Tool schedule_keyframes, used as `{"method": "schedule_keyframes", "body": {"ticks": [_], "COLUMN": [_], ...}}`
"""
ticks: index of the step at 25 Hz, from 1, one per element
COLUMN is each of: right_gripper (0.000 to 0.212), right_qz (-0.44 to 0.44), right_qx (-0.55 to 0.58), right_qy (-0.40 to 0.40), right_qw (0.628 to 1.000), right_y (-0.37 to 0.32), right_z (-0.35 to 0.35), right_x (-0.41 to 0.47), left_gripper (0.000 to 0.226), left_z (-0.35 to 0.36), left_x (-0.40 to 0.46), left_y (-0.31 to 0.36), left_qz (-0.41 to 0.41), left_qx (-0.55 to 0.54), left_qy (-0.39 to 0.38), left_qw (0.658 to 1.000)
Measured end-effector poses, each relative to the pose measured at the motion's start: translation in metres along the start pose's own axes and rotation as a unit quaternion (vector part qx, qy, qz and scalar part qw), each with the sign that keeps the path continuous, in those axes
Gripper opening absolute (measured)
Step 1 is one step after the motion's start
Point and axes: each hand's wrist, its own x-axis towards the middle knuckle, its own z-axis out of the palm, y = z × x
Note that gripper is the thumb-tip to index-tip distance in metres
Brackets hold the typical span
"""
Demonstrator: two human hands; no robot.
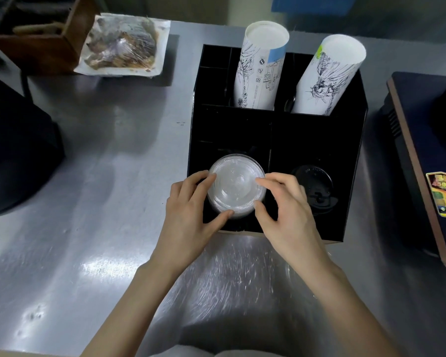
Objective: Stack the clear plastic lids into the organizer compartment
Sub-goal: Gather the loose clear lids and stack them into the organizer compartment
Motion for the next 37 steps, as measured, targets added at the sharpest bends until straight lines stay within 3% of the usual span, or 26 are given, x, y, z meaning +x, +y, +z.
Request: {"method": "schedule_keyframes", "body": {"ticks": [8,24,37], "right_gripper": [0.036,0.032,0.034], "right_qz": [-0.017,-0.007,0.005], "right_qx": [-0.015,0.016,0.055], "right_qy": [0.001,-0.003,0.023], "right_qw": [1.0,1.0,0.998], "right_y": [0.004,0.002,0.003], "right_z": [0.004,0.002,-0.007], "right_x": [-0.005,-0.01,-0.034], "left_gripper": [0.077,0.076,0.057], "left_z": [0.0,0.001,-0.013], "left_x": [0.004,0.007,-0.013], "left_y": [0.006,0.013,0.025], "left_qz": [-0.007,-0.033,-0.007], "left_qx": [0.053,0.032,0.031], "left_qy": [-0.007,-0.028,-0.006], "left_qw": [0.999,0.999,0.999]}}
